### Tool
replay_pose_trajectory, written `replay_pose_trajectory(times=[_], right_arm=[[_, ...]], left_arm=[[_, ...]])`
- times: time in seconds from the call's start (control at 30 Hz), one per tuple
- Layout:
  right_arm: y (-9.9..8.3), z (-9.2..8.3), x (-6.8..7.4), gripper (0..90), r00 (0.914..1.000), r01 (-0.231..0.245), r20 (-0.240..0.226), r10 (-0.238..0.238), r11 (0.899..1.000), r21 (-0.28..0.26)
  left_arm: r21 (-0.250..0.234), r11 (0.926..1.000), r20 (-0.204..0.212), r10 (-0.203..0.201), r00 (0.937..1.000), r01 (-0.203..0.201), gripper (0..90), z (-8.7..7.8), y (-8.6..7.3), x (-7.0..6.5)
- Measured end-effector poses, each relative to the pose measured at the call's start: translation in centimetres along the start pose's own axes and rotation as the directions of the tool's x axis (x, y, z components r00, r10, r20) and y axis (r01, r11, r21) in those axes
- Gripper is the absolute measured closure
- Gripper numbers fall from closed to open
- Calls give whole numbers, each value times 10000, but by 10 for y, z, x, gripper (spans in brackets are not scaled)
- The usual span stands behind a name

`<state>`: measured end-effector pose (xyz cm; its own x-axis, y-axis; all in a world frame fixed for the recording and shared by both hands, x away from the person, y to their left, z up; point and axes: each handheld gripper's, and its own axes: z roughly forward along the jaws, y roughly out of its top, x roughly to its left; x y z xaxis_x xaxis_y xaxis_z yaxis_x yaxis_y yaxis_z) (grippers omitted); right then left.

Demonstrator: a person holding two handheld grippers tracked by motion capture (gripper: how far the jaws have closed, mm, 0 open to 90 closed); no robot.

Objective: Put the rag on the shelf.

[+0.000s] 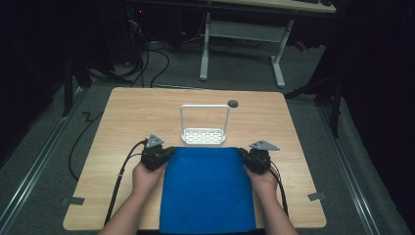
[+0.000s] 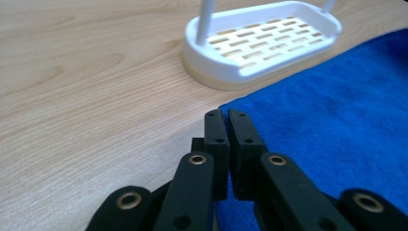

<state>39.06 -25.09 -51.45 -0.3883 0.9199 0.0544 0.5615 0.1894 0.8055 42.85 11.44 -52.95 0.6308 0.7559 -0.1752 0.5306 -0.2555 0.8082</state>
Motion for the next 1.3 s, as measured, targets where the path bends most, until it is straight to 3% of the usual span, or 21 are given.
replay_pose_trajectory(times=[0.13, 0.23, 0.4, 0.63, 0.73, 1.1, 1.3], right_arm=[[0, -9, 5, 884, 9998, -23, -211, 16, 9994, -337], [4, -21, 9, 884, 9994, 78, -333, -105, 9969, -789], [8, -32, 12, 884, 9992, 181, -331, -226, 9912, -1311], [15, -45, 17, 884, 9975, 354, -540, -463, 9816, -1878], [19, -53, 18, 885, 9976, 307, -533, -433, 9753, -2186], [31, -79, 22, 886, 9972, 377, -493, -554, 9509, -3072], [37, -97, 24, 886, 9965, 456, -488, -680, 9303, -3641]], left_arm=[[-584, 9983, 165, 39, 9999, -30, 874, -16, 1, -7], [-1074, 9939, -51, 226, 9997, -230, 874, -25, 2, -11], [-1514, 9885, 24, 66, 10000, -61, 873, -39, 4, -12], [-2380, 9711, 122, -119, 9999, 145, 873, -62, 11, -16], [-2467, 9690, -5, 156, 9999, -152, 873, -68, 17, -22], [-3403, 9379, 55, 733, 9973, -670, 874, -95, 34, -41], [-3871, 9179, -9, 942, 9956, -872, 874, -108, 41, -48]])
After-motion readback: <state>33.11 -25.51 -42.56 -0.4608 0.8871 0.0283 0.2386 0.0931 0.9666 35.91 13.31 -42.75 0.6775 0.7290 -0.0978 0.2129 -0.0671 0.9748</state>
